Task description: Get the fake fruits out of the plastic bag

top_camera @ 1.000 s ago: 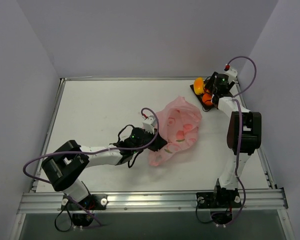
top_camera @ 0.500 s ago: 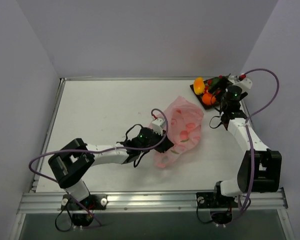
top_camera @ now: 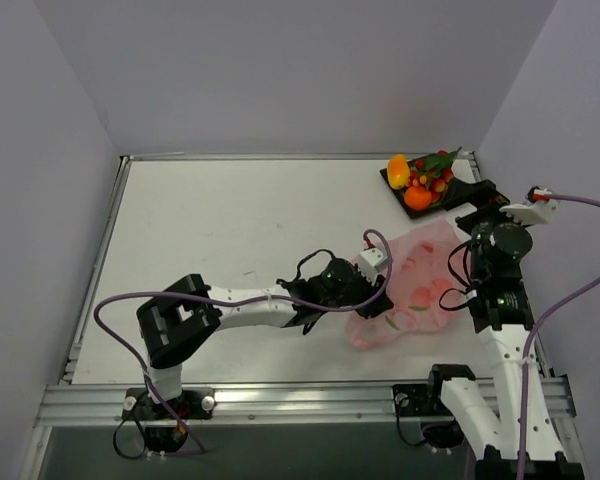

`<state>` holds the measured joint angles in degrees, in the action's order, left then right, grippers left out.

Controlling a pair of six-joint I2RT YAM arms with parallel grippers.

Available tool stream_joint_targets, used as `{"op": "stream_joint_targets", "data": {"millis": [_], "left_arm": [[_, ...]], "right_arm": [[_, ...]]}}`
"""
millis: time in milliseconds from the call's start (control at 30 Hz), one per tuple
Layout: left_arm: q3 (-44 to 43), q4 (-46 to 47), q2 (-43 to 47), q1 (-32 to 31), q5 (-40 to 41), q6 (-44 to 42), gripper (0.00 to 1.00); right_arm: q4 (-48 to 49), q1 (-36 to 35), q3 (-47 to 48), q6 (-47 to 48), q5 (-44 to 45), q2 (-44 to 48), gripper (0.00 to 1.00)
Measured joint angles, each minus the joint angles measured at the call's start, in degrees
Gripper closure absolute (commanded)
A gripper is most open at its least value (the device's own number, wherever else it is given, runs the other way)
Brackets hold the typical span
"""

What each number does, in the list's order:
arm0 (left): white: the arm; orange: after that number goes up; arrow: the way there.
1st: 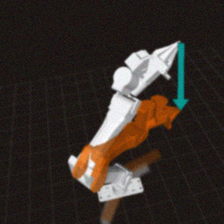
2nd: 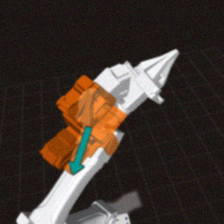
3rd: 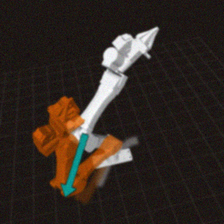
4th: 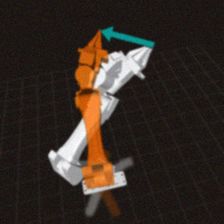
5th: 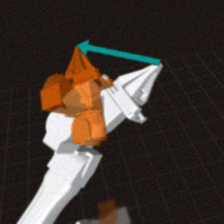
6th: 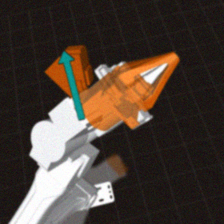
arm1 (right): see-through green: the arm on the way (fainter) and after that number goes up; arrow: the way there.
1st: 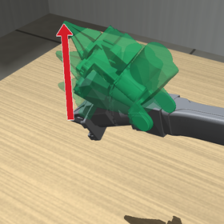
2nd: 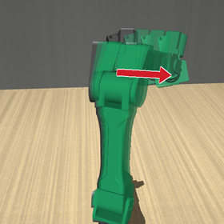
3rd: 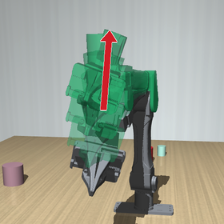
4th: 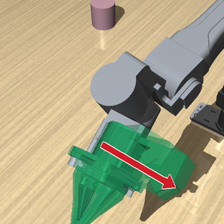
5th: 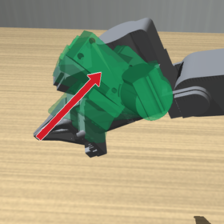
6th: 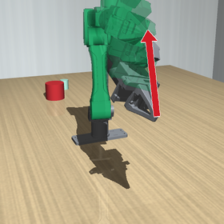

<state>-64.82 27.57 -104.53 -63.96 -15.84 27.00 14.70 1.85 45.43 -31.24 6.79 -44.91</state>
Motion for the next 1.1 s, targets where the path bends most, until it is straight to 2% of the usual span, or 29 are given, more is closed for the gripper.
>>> {"op": "stream_joint_targets", "data": {"millis": [67,100,133,333,533,567,600,633,667,733,767,867,900,933,1000,1033,1100], "left_arm": [[0.0,-1.9,-0.1,0.5,0.9,-0.3,0.52],[0.0,-2.6,0.1,0.7,1.7,-0.4,0.34],[0.1,-3.4,0.4,1.0,2.6,-0.6,0.06],[5.4,-8.3,9.7,2.7,8.3,-0.4,0.06],[6.8,-17.1,27.1,3.2,19.2,-2.4,0.06],[6.1,-19.1,29.9,3.3,21.4,-2.7,0.06],[5.0,-21.7,32.3,3.3,23.6,-2.9,0.06],[4.0,-24.2,34.5,3.5,25.6,-3.0,0.06],[2.9,-26.8,36.7,3.6,27.5,-3.0,0.06],[1.7,-31.7,41.9,3.8,31.4,-2.9,0.06],[1.7,-33.9,44.7,3.9,32.9,-2.9,0.06],[1.7,-39.8,54.1,3.9,37.1,-2.9,0.06],[1.7,-41.3,57.4,3.9,38.4,-2.9,0.06],[1.7,-42.4,60.9,3.9,39.5,-3.0,0.06],[1.8,-44.3,66.4,3.9,41.7,-3.0,0.06],[1.7,-45.4,69.1,3.9,43.0,-3.1,0.06],[1.3,-47.0,73.8,4.1,45.7,-3.2,0.06]], "right_arm": [[-1.9,0.0,0.1,0.0,-0.7,1.6,0.00],[-2.9,0.0,0.1,0.1,-1.1,1.9,0.00],[-4.0,0.0,0.2,0.1,-1.4,2.0,0.00],[-9.0,0.0,1.1,-0.1,-3.4,2.7,0.00],[-10.0,0.0,5.4,-2.0,-7.2,5.1,0.00],[-9.9,0.0,6.0,-2.4,-7.9,5.7,0.04],[-10.0,0.0,6.5,-2.9,-8.5,6.4,0.08],[-9.9,0.0,7.0,-3.3,-9.3,7.0,0.21],[-10.0,0.0,7.4,-3.7,-9.9,7.7,0.39],[-10.2,0.0,8.5,-4.2,-11.1,8.9,0.95],[-10.2,0.0,9.2,-4.6,-11.6,9.5,1.00],[-10.3,0.0,11.4,-5.5,-12.7,11.1,1.00],[-10.3,0.0,12.1,-5.5,-13.0,11.7,0.96],[-10.3,0.0,12.8,-5.6,-13.3,12.3,0.80],[-10.1,0.0,13.7,-6.0,-13.6,13.7,0.58],[-10.0,0.0,13.8,-6.1,-13.7,14.3,0.44],[-10.1,0.0,13.7,-6.0,-13.3,15.3,0.28]]}}
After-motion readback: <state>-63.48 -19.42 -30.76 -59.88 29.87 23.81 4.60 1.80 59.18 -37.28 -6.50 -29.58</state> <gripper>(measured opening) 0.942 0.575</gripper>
